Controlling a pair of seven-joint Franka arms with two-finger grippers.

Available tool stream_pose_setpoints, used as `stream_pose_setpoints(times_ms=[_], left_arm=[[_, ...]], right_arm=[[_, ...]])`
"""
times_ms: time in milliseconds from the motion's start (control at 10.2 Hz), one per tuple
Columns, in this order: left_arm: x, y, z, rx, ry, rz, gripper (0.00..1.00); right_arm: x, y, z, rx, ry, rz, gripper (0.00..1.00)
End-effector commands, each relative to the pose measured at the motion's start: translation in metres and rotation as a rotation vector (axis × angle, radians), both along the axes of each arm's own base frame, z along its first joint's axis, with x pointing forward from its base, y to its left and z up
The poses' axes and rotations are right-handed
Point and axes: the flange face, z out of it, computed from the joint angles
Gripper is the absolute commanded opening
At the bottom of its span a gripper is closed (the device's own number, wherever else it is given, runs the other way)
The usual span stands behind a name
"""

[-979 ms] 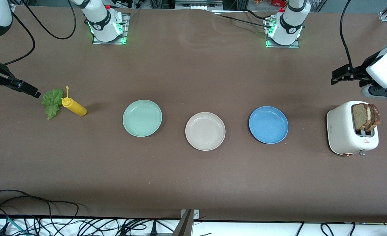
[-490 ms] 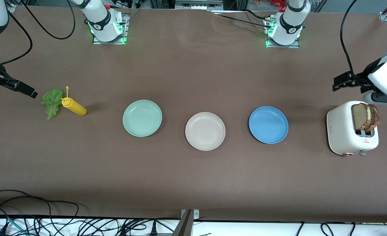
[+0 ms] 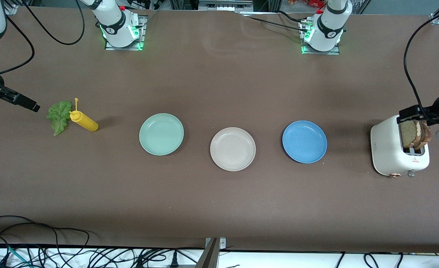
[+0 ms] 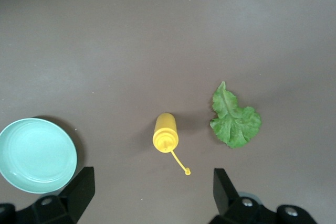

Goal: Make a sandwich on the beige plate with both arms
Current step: 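Lower the left gripper to the toaster bread while the right gripper reaches the lettuce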

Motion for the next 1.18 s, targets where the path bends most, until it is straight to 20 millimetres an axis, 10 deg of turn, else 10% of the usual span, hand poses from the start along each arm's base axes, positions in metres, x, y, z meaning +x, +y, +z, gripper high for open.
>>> stream_pose_setpoints(times_ms=[0, 1077], left_arm=[[0.014, 0.033, -0.029, 0.016, -0.018, -0.055, 1.00], [-0.004, 0.082, -0.117, 0.009, -0.058, -0.089, 1.00]], right_arm=[[-0.002, -0.016, -0.019, -0.014, 0.048, -0.006, 1.00], [-0.028, -0.114, -0.250, -0.068, 0.189, 0.012, 1.00]])
